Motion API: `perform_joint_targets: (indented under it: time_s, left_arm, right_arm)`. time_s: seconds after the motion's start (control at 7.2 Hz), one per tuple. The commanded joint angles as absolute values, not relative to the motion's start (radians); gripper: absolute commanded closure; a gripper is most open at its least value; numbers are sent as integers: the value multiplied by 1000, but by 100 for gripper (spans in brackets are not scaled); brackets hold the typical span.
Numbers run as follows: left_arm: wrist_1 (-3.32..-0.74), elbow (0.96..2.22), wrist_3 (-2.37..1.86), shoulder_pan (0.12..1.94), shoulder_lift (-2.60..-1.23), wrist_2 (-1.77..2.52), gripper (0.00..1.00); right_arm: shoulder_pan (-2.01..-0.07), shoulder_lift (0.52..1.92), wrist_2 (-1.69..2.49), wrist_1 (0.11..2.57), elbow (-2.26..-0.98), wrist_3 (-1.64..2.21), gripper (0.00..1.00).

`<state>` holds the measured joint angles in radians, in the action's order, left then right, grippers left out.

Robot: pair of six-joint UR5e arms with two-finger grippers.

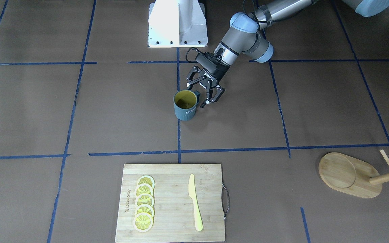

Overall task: Hang cup on storage rack
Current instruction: 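Close the left gripper around the mug's rim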

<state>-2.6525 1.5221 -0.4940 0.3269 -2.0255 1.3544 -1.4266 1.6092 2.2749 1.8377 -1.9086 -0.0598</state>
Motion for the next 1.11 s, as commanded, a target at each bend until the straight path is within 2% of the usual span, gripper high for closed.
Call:
perform_joint_targets:
  time_s: [0.0,0.14,0.28,0.42,0.56,0.69,0.97]
  left_arm:
    - [-2652,1506,-497,331,-2034,1355,32]
    - [-2654,1487,-500,328,-2049,1356,35]
    - [-2654,1471,-502,324,-2051,1356,44]
    - [-2654,1471,-506,313,-2051,1356,61]
    - [-2657,1477,-512,308,-2051,1356,91]
    - [-2657,1483,-553,307,-2049,1358,99]
    - [-2681,1505,-851,313,-2045,1362,100]
  right_arm:
    - [-1427,1609,2275,1838,-1908,-60,0]
    - [-1427,1609,2275,1838,-1908,-60,0]
    - [-1427,1609,2275,1838,-1907,-60,0]
    - [-1427,1609,2275,1838,-1908,-60,0]
    - [-1427,1609,2275,1838,-1907,-60,0]
    - [-1427,1609,2275,1838,-1907,-60,0]
    - [-1427,1609,2275,1838,-1908,-60,0]
